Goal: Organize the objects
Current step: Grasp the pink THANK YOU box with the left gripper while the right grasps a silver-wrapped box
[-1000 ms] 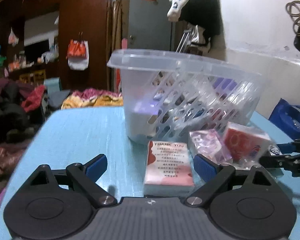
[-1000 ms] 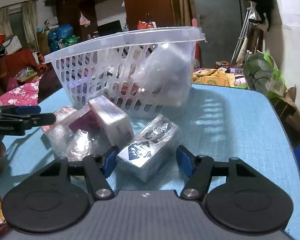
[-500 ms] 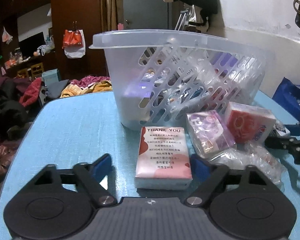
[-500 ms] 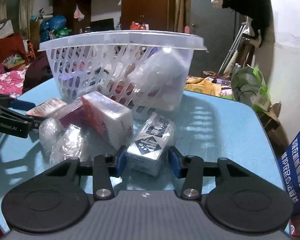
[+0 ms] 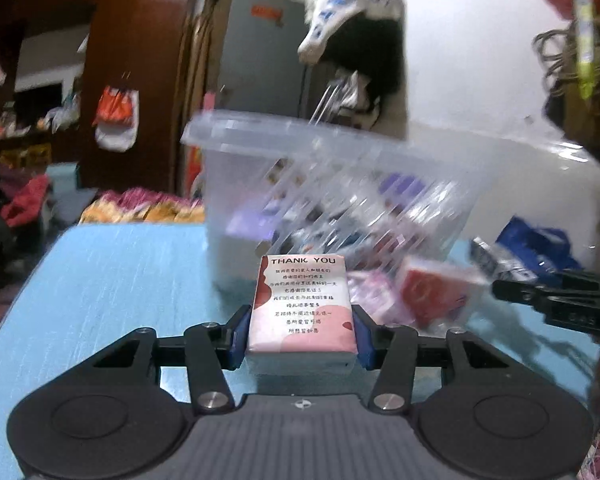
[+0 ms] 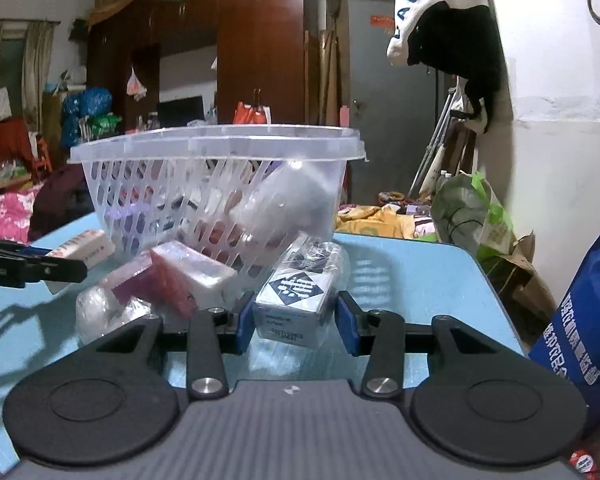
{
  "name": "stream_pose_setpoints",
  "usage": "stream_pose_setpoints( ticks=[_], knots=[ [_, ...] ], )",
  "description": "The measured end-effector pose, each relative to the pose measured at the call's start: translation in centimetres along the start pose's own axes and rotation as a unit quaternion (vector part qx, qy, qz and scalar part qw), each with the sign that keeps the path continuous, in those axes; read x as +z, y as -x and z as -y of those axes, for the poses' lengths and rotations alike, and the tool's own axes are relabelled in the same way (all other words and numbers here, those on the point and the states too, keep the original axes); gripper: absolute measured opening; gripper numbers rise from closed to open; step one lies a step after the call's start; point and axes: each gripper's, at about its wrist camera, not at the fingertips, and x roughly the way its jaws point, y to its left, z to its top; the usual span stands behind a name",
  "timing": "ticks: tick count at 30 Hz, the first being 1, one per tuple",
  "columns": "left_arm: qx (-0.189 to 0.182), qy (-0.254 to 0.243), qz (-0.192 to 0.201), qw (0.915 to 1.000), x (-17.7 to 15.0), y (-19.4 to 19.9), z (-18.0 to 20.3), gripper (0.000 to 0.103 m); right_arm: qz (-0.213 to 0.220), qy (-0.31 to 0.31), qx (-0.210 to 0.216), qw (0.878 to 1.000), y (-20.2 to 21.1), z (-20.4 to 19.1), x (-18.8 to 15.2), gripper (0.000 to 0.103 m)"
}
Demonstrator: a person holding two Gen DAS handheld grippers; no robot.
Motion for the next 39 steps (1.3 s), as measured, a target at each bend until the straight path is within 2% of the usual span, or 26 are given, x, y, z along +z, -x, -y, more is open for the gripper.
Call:
stream_pose_setpoints(
  ticks=[4,12,24,32,35,39],
  knots=[
    [-0.004,-0.026,0.01,0.9996,-0.2,0.2,0.9,0.054,0.002,-0.017,0.008,1.0,0.0,0.6,0.0,0.046],
    [0.001,-0.019,0.015,0.9997,-0.3,0.4,0.5,0.055,0.014,-0.026,0.013,0.999,0.3,0.9,-0.1,0.046],
    [0.0,-0.026,0.05,0.9984,-0.5,1.3,0.5,0.055,0.047,-0.058,0.026,0.997,1.3,1.9,-0.4,0.046],
    [-0.022,-0.042,0.088,0.995,-0.9,2.5,1.0,0.055,0.062,-0.068,0.034,0.995,1.8,2.1,-0.6,0.046],
    [-0.021,-0.042,0.096,0.9943,-1.0,2.7,0.9,0.055,0.061,-0.083,0.049,0.993,2.2,2.6,-0.8,0.046],
    [-0.029,-0.046,0.102,0.9934,-1.0,2.8,1.0,0.055,0.07,-0.077,0.047,0.994,2.8,2.3,-1.3,0.046]
  ],
)
